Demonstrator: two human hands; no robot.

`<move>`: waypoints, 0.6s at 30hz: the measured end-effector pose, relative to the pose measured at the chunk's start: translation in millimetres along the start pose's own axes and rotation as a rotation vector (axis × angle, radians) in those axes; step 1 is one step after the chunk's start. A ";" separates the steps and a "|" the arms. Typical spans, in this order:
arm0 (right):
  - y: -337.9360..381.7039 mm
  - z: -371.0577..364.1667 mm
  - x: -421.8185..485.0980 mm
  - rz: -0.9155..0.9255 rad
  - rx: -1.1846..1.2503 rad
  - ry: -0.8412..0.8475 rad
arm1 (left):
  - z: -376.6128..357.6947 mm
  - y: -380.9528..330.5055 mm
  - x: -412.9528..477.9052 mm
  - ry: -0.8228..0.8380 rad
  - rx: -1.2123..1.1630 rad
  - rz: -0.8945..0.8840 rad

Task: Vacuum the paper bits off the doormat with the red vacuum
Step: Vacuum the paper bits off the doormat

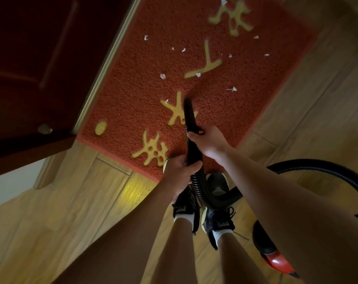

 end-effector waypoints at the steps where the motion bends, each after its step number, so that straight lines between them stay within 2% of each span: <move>1: 2.6 -3.1 -0.6 0.002 -0.005 0.004 | 3.5 1.0 0.2 -0.008 0.004 0.002; 18: 31.7 -36.0 0.8 0.058 -0.030 0.065 | 36.1 6.8 7.6 -0.044 -0.050 0.005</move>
Point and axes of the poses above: each hand's wrist, its own x-axis towards the middle knuckle, its own z-axis out of the back of the hand, y = z × x, the point moved 5 cm from there along x, towards the middle knuckle, and after that the axes turned 10 degrees about -y, right-handed, at the moved point
